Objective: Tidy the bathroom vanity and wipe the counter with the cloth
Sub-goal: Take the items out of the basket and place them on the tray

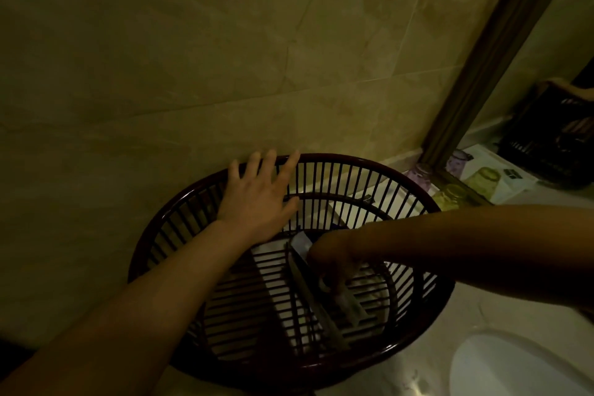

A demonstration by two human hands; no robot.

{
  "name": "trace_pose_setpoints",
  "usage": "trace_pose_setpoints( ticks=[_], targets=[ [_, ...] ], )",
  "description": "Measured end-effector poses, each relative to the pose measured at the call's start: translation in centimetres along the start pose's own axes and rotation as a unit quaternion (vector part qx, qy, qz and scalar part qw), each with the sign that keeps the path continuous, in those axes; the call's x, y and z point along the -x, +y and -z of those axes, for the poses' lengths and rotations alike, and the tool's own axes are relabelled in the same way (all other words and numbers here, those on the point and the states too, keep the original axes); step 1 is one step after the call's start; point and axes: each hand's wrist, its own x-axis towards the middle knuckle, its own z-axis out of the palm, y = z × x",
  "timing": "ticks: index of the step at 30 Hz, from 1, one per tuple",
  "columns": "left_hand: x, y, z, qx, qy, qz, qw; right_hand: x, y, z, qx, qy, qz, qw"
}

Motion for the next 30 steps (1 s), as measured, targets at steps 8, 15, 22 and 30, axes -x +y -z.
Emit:
trace_pose_setpoints(
  ticks=[8, 15, 22, 30],
  targets=[
    [0.1, -0.1, 0.0, -0.006, -0.001, 0.006, 1.000, 11.2, -1.2, 3.9, -0.119, 0.264, 0.041, 0.956],
    [0.2, -0.4, -0.2, -0.004, -0.007, 0.008, 1.000, 20.4, 3.5, 2.6, -0.355, 0.474, 0.013, 0.805],
    [0.3, -0.1, 0.1, -0.022, -0.001, 0.014, 1.000, 17.0, 14.6, -3.6, -0.417, 0.494, -0.174, 0.743],
    [0.2, 0.1, 0.1, -0.046, -0.002, 0.019, 0.999, 7.1, 22.2, -11.0, -0.359, 0.359, -0.348, 0.788]
  ],
)
